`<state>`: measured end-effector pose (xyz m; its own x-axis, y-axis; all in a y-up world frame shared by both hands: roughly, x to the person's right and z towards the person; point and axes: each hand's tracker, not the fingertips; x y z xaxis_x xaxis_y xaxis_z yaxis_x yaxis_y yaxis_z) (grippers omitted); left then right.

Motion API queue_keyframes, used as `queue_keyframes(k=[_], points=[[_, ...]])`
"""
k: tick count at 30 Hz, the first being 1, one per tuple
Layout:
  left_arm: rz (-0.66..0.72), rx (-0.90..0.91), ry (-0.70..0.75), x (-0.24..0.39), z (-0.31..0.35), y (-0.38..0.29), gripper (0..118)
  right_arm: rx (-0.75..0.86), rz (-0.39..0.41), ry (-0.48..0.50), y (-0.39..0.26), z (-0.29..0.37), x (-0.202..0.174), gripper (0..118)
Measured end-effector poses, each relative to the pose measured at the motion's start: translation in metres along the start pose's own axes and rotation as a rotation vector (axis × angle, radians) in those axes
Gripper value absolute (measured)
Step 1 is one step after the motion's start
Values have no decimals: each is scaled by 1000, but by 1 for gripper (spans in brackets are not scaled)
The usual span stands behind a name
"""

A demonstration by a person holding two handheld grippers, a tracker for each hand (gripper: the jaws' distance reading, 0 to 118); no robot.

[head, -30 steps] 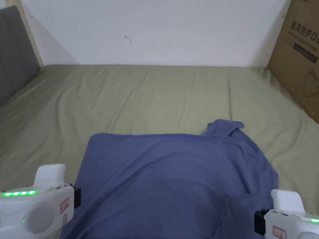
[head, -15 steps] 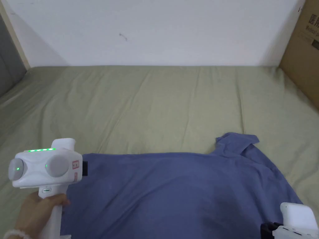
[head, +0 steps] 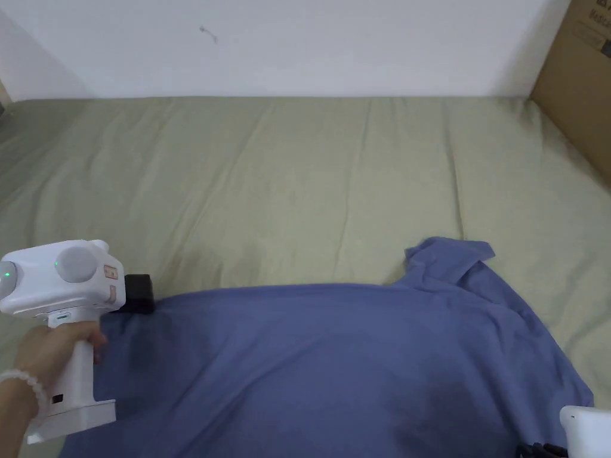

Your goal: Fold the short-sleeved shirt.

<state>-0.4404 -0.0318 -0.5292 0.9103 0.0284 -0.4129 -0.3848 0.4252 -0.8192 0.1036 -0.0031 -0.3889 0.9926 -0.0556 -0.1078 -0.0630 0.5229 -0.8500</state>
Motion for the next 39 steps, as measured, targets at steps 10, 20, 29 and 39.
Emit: queue_keyframes(k=[10, 20, 29, 39], points=[[-116, 77, -35, 14, 32, 4, 2, 3, -37, 47, 14, -2, 11, 0], [-139, 153, -9, 15, 56, 8, 2, 15, 32, 88, 166, -65, 58, 100], [-138, 149, -8, 12, 51, 6, 2, -165, 14, -35, 214, -157, 60, 81], [-151, 181, -3, 19, 77, -1, 2, -70, 102, -98, 200, -115, 44, 0]])
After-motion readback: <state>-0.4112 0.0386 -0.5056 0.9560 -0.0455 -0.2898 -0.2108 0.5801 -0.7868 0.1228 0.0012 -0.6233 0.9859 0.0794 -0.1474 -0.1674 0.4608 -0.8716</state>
